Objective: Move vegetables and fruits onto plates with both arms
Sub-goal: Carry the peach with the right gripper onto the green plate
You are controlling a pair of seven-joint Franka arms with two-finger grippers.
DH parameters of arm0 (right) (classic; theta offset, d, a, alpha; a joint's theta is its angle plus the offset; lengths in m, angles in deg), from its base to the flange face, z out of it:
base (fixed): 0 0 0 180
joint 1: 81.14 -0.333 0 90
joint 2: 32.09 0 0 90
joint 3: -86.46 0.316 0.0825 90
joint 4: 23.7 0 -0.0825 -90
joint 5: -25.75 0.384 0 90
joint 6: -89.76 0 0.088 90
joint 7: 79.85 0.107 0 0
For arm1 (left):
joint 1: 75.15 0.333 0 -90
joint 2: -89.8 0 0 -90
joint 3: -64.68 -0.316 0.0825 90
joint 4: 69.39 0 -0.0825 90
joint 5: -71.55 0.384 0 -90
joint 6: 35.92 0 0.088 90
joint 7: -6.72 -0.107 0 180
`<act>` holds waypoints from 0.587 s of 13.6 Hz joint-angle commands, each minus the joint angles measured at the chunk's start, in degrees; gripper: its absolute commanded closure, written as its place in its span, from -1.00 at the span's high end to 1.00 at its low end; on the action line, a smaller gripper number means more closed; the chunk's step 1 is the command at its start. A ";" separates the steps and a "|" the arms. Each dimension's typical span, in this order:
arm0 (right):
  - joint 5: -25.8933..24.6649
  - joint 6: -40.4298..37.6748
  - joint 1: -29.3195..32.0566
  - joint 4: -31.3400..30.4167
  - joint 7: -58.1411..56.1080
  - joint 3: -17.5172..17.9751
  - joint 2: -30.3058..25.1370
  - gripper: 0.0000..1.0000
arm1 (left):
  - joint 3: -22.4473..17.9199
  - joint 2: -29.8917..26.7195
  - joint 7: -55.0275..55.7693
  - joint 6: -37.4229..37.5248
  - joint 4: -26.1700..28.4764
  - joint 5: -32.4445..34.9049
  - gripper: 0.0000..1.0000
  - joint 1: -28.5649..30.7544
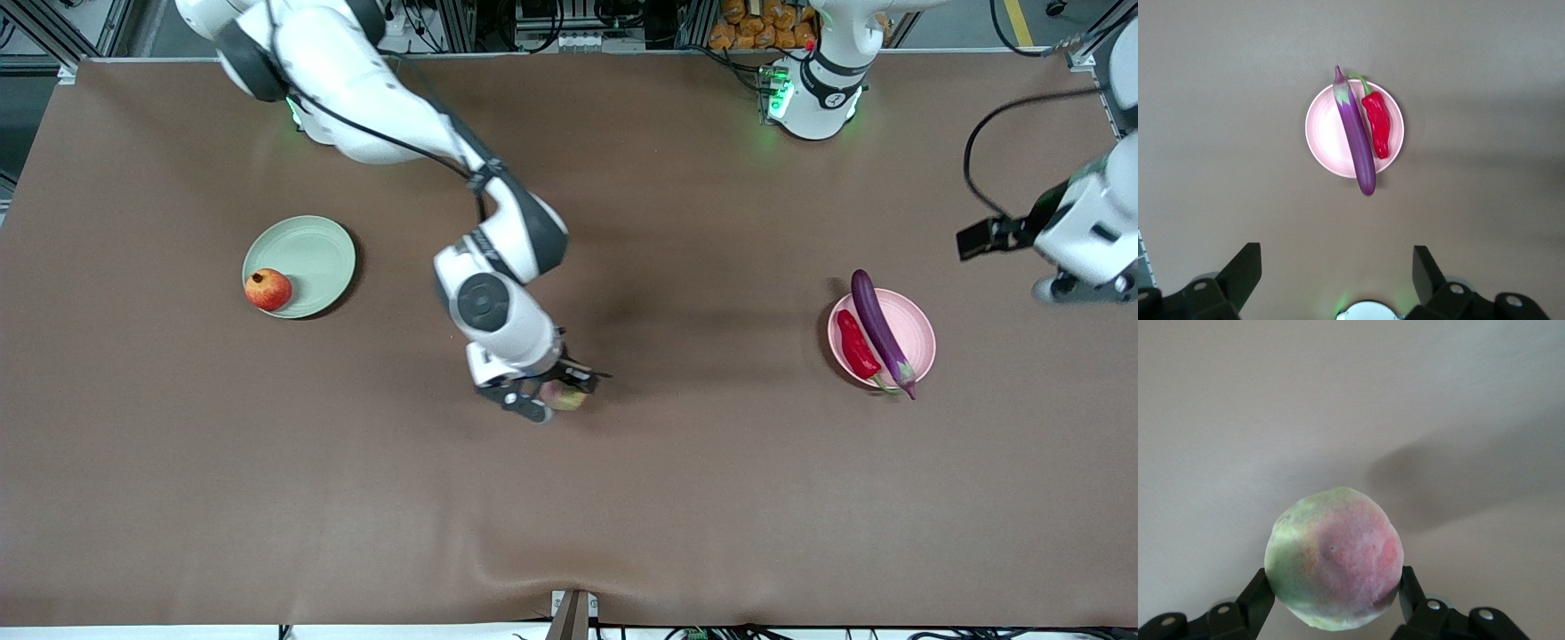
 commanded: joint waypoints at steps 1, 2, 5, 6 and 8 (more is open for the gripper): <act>-0.36 -8.45 3.66 -7.54 -7.30 1.20 -8.44 -1.00 | -1.83 -2.17 -1.58 0.36 2.63 -1.28 1.00 -2.01; -0.36 -8.73 6.29 -13.58 -11.50 1.28 -12.38 -1.00 | -2.10 -1.83 -1.84 0.27 2.63 -1.28 1.00 -2.64; -0.54 -4.18 12.97 -35.89 -30.64 1.20 -24.60 -1.00 | -2.02 -1.82 -1.85 0.01 2.02 -0.93 1.00 -1.94; -1.15 -3.12 13.86 -41.71 -36.45 1.02 -27.68 -1.00 | -1.84 -2.17 -1.76 -0.08 1.84 -0.76 1.00 -1.94; -6.91 -4.59 14.92 -49.20 -43.86 1.02 -33.40 -1.00 | -1.40 -2.44 -1.76 -0.17 0.97 -1.19 1.00 -1.94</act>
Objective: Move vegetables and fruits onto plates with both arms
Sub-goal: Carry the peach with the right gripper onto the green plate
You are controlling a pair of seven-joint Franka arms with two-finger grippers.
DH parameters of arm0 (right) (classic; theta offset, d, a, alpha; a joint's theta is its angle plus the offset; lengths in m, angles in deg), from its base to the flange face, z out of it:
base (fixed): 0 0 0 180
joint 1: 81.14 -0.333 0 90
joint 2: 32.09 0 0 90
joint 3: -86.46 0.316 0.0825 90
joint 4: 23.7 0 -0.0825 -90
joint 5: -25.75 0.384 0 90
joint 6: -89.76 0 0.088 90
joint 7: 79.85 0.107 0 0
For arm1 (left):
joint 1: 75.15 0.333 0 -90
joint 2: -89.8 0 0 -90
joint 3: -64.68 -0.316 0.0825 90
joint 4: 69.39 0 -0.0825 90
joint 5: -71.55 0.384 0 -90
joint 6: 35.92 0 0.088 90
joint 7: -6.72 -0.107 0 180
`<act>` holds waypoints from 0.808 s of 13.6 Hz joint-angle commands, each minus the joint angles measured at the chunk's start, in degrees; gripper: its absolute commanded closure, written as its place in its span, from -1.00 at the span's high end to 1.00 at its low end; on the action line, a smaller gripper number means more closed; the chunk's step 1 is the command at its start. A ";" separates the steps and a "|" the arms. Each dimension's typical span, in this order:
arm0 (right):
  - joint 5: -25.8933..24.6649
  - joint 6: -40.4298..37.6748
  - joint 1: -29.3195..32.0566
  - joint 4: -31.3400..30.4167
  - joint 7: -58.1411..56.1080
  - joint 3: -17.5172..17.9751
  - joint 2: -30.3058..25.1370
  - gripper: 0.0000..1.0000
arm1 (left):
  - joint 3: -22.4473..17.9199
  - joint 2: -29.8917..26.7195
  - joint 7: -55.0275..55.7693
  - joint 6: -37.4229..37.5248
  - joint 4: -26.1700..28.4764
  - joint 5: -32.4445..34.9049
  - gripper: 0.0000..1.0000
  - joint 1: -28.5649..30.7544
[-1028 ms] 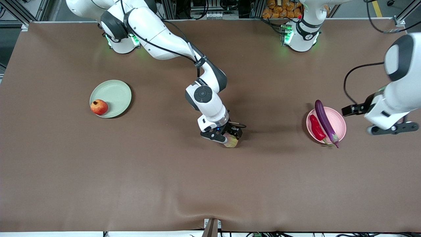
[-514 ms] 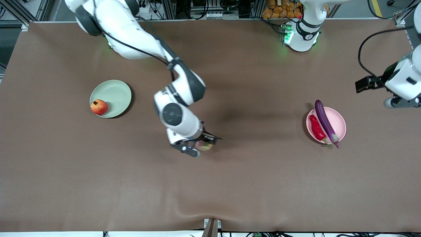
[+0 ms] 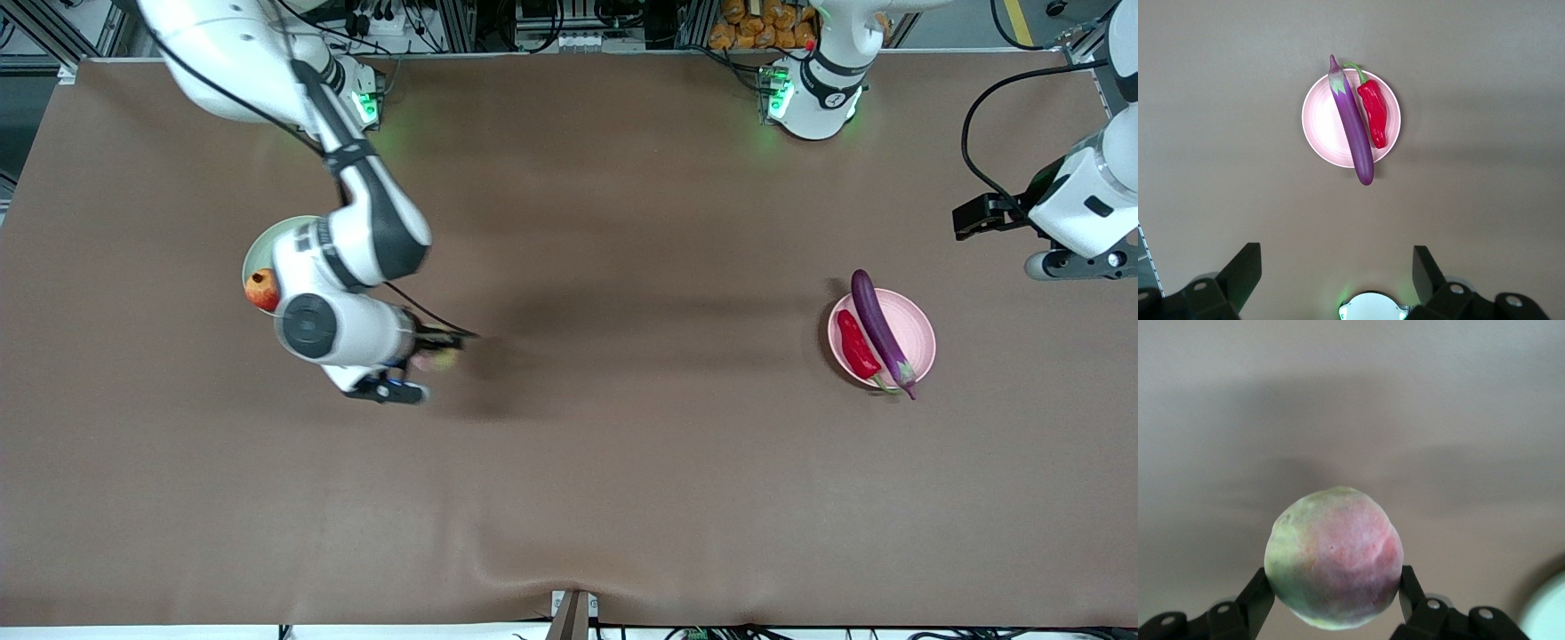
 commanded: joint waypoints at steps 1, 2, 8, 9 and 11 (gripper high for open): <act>-8.86 1.43 1.16 -16.84 -6.87 1.23 -12.91 -1.00 | 0.10 -1.25 -1.17 -0.16 -1.40 -1.09 1.00 -0.04; -11.16 1.43 1.86 -20.00 -8.27 1.23 -14.59 -1.00 | 0.19 -1.86 -0.99 -0.07 -1.49 -1.09 1.00 -0.30; -12.68 2.04 15.20 -30.31 -24.01 1.23 -20.32 -1.00 | 1.68 -3.71 -2.30 0.01 -1.58 -2.76 1.00 0.14; -12.76 2.83 17.58 -30.75 -24.54 1.23 -19.88 -1.00 | 1.60 -4.24 -4.48 0.01 -1.58 -3.11 1.00 0.14; -12.68 3.97 19.96 -30.93 -26.30 1.31 -19.18 -1.00 | 0.98 -4.42 -5.82 -0.07 -1.49 -3.72 1.00 0.23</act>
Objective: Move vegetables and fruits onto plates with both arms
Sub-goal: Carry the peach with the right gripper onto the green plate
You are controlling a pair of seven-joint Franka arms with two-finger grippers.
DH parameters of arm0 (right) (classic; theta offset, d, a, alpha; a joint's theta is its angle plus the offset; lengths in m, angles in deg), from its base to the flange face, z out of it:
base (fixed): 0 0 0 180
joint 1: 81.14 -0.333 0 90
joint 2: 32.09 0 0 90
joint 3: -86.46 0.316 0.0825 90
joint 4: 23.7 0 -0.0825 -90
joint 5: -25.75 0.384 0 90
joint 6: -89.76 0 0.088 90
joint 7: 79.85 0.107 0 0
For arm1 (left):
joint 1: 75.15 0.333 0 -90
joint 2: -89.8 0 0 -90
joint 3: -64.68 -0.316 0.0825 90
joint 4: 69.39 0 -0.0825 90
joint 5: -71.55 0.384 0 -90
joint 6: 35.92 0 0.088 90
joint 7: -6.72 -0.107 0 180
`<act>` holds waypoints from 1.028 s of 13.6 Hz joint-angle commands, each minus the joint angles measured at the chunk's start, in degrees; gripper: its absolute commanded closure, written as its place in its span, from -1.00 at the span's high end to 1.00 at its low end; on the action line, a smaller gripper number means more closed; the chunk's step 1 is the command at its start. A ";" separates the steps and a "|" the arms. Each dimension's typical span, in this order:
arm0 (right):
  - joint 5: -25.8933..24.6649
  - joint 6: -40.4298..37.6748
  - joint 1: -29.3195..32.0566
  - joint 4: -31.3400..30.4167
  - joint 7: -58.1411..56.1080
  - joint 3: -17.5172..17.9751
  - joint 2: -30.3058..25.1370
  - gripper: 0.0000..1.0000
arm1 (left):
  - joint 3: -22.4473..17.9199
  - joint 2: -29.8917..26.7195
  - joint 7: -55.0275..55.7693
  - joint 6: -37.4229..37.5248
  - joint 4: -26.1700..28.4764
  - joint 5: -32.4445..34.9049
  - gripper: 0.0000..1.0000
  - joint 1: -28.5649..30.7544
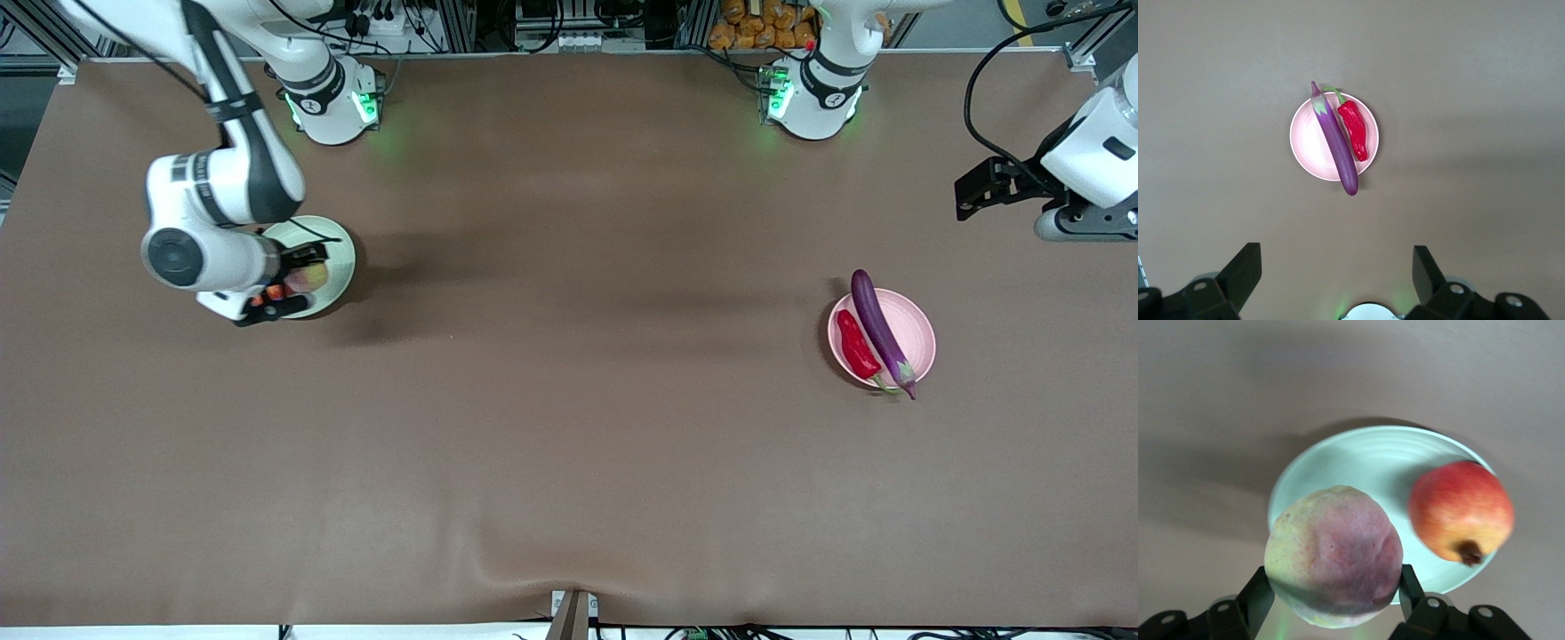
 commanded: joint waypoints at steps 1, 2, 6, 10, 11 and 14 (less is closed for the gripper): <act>-0.52 2.36 2.28 -2.64 -0.85 1.40 -1.33 -1.00 | -0.38 -1.12 -1.75 0.20 0.23 -2.08 1.00 0.39; 0.01 3.23 1.93 -3.43 0.03 1.49 -1.33 -1.00 | -0.37 -1.46 -1.39 0.11 0.23 -3.21 1.00 1.35; 0.19 5.26 1.14 -4.85 1.09 1.49 -0.71 -1.00 | -0.29 -1.91 -1.04 -1.47 0.32 -3.84 1.00 1.54; 0.28 5.96 1.31 -4.85 1.09 1.49 0.69 0.99 | 0.15 -2.43 -0.95 -1.82 0.32 -3.75 1.00 1.53; 0.28 6.06 1.14 -4.59 1.09 1.58 0.70 1.00 | 0.24 -2.70 -0.86 -1.74 0.58 -3.75 1.00 1.53; 1.59 5.45 0.70 -1.70 1.18 1.93 0.78 1.00 | 0.24 -3.05 0.45 -1.65 0.67 -3.75 1.00 1.36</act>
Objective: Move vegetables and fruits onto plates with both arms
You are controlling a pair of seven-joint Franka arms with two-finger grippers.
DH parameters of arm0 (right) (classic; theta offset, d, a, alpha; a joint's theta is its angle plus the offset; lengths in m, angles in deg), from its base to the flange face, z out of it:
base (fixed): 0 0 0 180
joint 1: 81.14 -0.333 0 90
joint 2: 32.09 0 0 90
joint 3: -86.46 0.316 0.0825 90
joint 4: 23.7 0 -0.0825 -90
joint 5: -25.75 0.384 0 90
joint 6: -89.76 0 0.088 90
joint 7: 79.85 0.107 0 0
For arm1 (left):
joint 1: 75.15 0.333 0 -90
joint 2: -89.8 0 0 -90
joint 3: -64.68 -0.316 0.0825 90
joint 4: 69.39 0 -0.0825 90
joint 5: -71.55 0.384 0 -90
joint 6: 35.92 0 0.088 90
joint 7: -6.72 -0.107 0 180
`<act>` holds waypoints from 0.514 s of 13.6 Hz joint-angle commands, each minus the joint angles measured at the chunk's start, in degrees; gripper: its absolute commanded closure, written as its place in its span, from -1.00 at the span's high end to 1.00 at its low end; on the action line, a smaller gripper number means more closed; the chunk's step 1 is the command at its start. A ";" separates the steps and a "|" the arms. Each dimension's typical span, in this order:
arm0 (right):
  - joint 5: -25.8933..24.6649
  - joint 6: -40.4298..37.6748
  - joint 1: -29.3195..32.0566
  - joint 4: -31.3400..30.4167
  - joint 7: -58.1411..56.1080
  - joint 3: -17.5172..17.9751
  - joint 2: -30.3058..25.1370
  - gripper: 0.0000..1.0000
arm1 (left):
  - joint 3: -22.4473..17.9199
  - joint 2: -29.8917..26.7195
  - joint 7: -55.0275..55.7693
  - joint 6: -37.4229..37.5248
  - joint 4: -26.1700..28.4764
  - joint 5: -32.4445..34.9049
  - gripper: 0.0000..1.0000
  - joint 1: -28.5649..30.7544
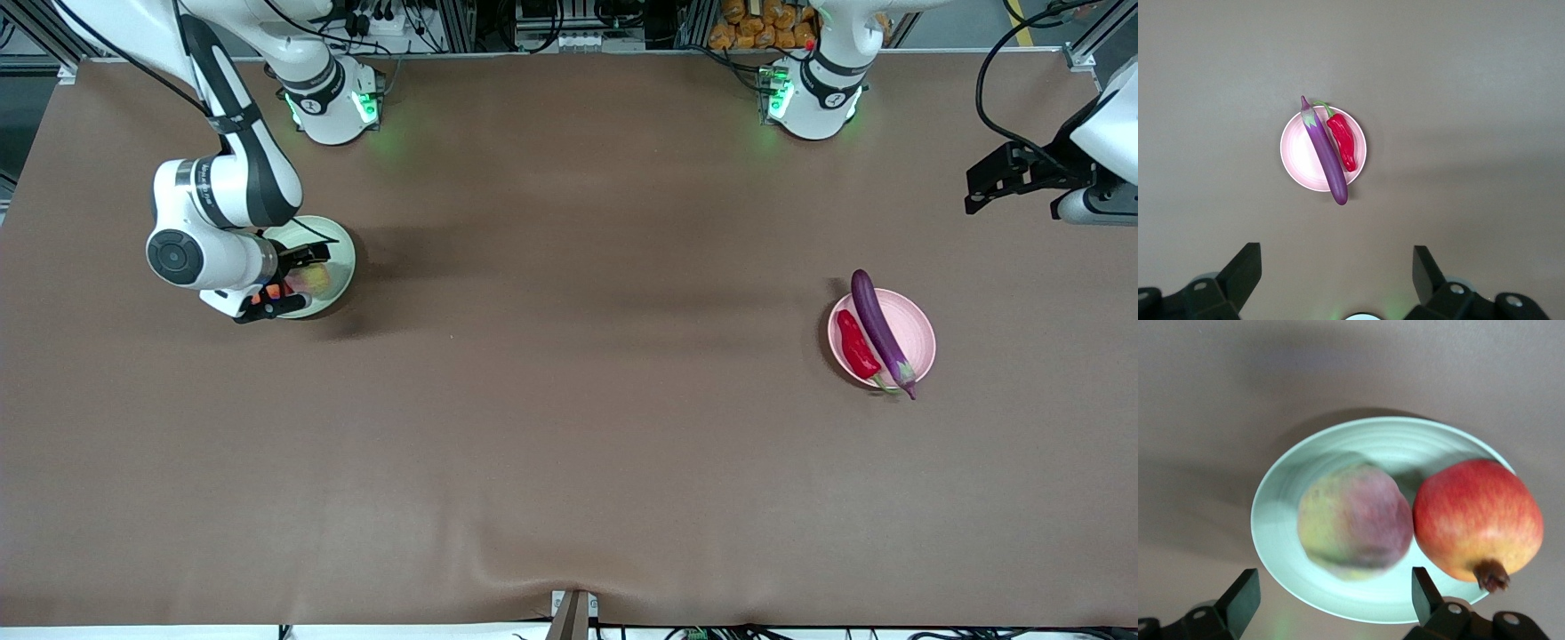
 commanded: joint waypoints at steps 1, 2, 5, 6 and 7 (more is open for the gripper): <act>2.02 -0.82 -1.63 3.43 0.43 0.37 -0.30 1.00 | 0.47 -1.45 1.96 -0.14 0.78 -0.97 1.00 -0.05; 3.07 -1.27 -2.51 5.71 0.43 0.29 -0.21 1.00 | 1.34 -1.54 2.49 0.04 0.96 -0.97 1.00 0.21; 4.05 -9.67 -3.48 19.13 0.34 0.29 1.71 1.00 | 1.53 -2.33 2.50 0.13 2.28 -1.14 1.00 0.47; 4.83 -12.93 -3.66 24.84 0.35 0.29 3.11 1.00 | 1.53 -2.33 2.50 0.13 2.28 -1.14 1.00 0.56; 5.19 -15.40 -3.49 31.25 0.00 0.29 4.69 1.00 | 1.53 -2.33 2.50 0.04 2.28 -1.23 1.00 0.56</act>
